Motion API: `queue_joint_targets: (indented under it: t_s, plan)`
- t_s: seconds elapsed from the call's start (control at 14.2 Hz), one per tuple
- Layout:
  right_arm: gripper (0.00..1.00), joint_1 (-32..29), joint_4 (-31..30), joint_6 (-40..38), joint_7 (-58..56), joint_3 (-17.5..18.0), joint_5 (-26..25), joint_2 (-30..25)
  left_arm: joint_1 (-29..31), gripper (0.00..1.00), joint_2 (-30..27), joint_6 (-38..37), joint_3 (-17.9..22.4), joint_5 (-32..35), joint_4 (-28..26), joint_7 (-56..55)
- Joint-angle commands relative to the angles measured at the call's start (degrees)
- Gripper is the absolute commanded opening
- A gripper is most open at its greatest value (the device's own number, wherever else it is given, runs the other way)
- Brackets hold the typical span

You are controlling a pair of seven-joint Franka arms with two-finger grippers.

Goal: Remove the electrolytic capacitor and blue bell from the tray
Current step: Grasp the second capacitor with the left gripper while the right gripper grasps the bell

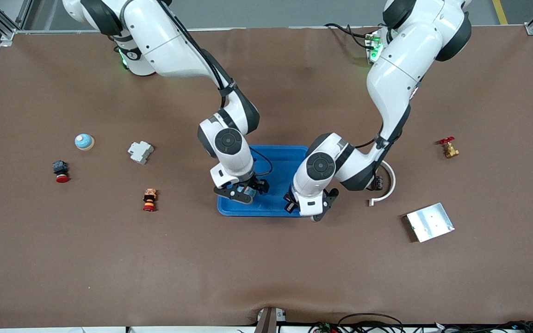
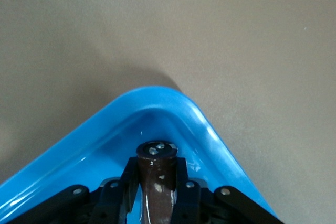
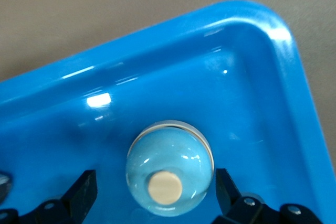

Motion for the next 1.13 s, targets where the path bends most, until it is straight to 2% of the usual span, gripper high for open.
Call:
queue_joint_targets:
  t_s: [0.0, 0.42, 0.64, 0.71, 0.78, 0.92, 0.99, 1.06]
  plan:
    - [1.00, 0.5, 1.6, -0.3, 1.4, -0.7, -0.7, 0.8, -0.8, 0.03, 0.0, 0.8, 1.1, -0.1, 0.9, -0.1]
    - [1.00, 0.2, 1.7, -0.3, 1.2, -1.0, -2.7, 1.2, 0.0, 0.02, -3.4, 0.0, 0.9, 0.0, 0.9, 0.0]
    - [0.98, 0.1, 1.8, -0.3, 1.2, -0.9, -2.8, 1.4, 0.6, 0.02, -6.1, -4.9, 0.6, -0.1, 1.0, 1.9]
    - [0.86, 0.0, 1.8, -0.3, 1.2, -0.9, -2.8, 1.4, 1.1, 0.03, -7.0, -6.6, 0.5, -0.3, 1.0, 4.4]
    - [0.70, -0.1, 1.9, -0.3, 1.2, -0.9, -2.7, 1.4, 2.0, 0.03, -7.9, -8.8, 0.2, -0.4, 0.9, 8.3]
    - [0.25, -0.3, 2.2, -0.5, 1.2, -0.8, -2.5, 1.4, 3.3, 0.03, -9.8, -13.1, 0.1, -0.8, 0.3, 16.2]
    - [0.06, -0.3, 2.3, -0.6, 1.2, -0.8, -2.3, 1.4, 4.4, 0.03, -10.8, -15.0, -0.2, -0.8, 0.0, 19.3]
    - [0.00, -0.3, 2.4, -0.8, 1.3, -0.8, -2.2, 1.3, 5.9, 0.03, -11.6, -16.8, -1.0, -0.8, -0.6, 23.1]
